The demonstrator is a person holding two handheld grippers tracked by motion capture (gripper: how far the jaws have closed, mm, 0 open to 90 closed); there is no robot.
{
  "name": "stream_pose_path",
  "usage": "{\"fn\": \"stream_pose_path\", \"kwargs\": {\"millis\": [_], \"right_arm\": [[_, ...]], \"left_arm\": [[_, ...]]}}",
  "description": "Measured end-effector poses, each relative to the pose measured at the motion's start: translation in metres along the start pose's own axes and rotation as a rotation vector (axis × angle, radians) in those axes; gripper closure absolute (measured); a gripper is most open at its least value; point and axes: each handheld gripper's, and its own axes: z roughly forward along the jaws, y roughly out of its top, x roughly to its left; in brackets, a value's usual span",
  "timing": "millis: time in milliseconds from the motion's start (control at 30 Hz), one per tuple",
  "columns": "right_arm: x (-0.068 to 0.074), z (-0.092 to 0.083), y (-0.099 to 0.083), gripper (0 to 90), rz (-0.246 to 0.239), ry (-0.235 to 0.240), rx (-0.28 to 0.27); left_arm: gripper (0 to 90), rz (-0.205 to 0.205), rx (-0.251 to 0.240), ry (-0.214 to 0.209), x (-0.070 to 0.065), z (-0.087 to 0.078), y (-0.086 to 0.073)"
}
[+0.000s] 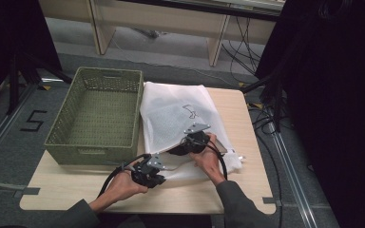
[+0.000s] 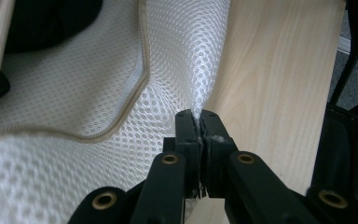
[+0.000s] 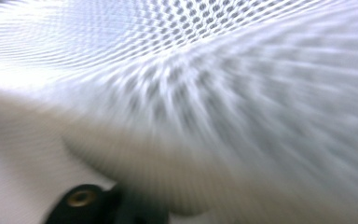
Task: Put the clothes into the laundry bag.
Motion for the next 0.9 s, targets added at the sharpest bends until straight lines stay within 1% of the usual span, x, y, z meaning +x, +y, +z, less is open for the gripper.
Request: {"fn": "stream_pose_path", "kwargs": {"millis": [33,67,100,133,167,200,233,267,300,333,367,400,433,467,500,533,567,600,633,667,700,733,767,833,867,900], "right_arm": [[0.002,-0.01,-0.003,71.9,0.012,0.03,0.003],[0.002,-0.018,-0.006,70.5,-0.004,0.031,-0.01],[0.003,-0.025,-0.01,69.9,0.021,0.018,-0.028],[0.001,-0.033,-0.013,69.7,0.016,0.025,-0.027],[-0.001,-0.041,-0.018,68.8,0.018,0.003,-0.011],[-0.002,-0.048,-0.023,67.9,0.029,-0.032,0.004],[-0.004,-0.054,-0.028,66.6,0.048,-0.06,0.006],[-0.007,-0.059,-0.034,66.2,0.076,-0.069,-0.002],[-0.01,-0.065,-0.04,65.6,0.09,-0.079,0.01],[-0.014,-0.068,-0.046,64.1,0.094,-0.11,0.005],[-0.019,-0.071,-0.051,62.2,0.108,-0.128,0.016],[-0.023,-0.072,-0.056,60.7,0.142,-0.135,0.03],[-0.027,-0.072,-0.06,59.1,0.148,-0.147,0.013],[-0.03,-0.073,-0.063,58.1,0.144,-0.144,0.027],[-0.033,-0.071,-0.064,57.4,0.134,-0.144,0.018],[-0.032,-0.069,-0.065,56.8,0.146,-0.131,0.021],[-0.034,-0.065,-0.065,55.6,0.125,-0.136,0.011],[-0.032,-0.063,-0.063,54.9,0.143,-0.126,0.031],[-0.032,-0.059,-0.063,54.4,0.145,-0.118,0.03],[-0.032,-0.055,-0.061,52.7,0.157,-0.115,0.031],[-0.032,-0.052,-0.06,51.3,0.151,-0.116,0.034],[-0.033,-0.048,-0.059,49.8,0.141,-0.116,0.042],[-0.033,-0.043,-0.058,47.2,0.146,-0.113,0.047],[-0.035,-0.035,-0.057,42.9,0.145,-0.117,0.063],[-0.035,-0.03,-0.056,39.7,0.15,-0.123,0.068],[-0.036,-0.025,-0.056,37.9,0.14,-0.127,0.077]], "left_arm": [[86.8,-0.009,-0.009,0.002,-0.001,0.0,0.0],[86.7,-0.002,-0.004,0.003,-0.001,0.0,0.0],[86.7,0.004,0.0,0.003,0.0,0.0,0.0],[86.6,0.016,0.011,0.008,0.0,-0.001,0.0],[86.3,0.02,0.012,0.013,0.0,-0.001,0.0],[86.0,0.022,0.013,0.019,-0.001,-0.001,0.0],[85.4,0.011,0.01,0.015,-0.001,0.0,0.0],[84.2,0.008,0.007,0.015,-0.001,-0.001,0.0],[82.6,0.009,0.006,0.016,-0.001,-0.001,0.0],[79.4,0.021,0.007,0.019,-0.001,-0.001,0.001],[74.6,0.02,0.002,0.024,-0.002,0.0,0.002],[70.4,0.034,-0.009,0.035,-0.004,0.0,0.004],[66.7,0.038,-0.016,0.035,-0.005,0.002,0.007],[63.4,0.059,-0.025,0.033,-0.007,0.004,0.011],[59.5,0.074,-0.035,0.036,-0.009,0.008,0.015],[55.8,0.075,-0.04,0.037,-0.011,0.013,0.019],[53.0,0.069,-0.032,0.027,-0.013,0.018,0.023],[51.9,0.076,-0.03,0.025,-0.015,0.024,0.027],[50.1,0.089,-0.037,0.024,-0.016,0.031,0.032],[47.0,0.078,-0.035,0.02,-0.018,0.036,0.034],[44.5,0.079,-0.033,0.034,-0.019,0.042,0.038],[40.2,0.09,-0.025,0.054,-0.019,0.048,0.041],[38.5,0.071,-0.04,0.051,-0.019,0.053,0.043],[36.6,0.049,-0.032,0.047,-0.017,0.06,0.047],[35.7,0.051,-0.026,0.048,-0.016,0.062,0.05],[35.8,0.041,-0.022,0.047,-0.016,0.065,0.052]]}}
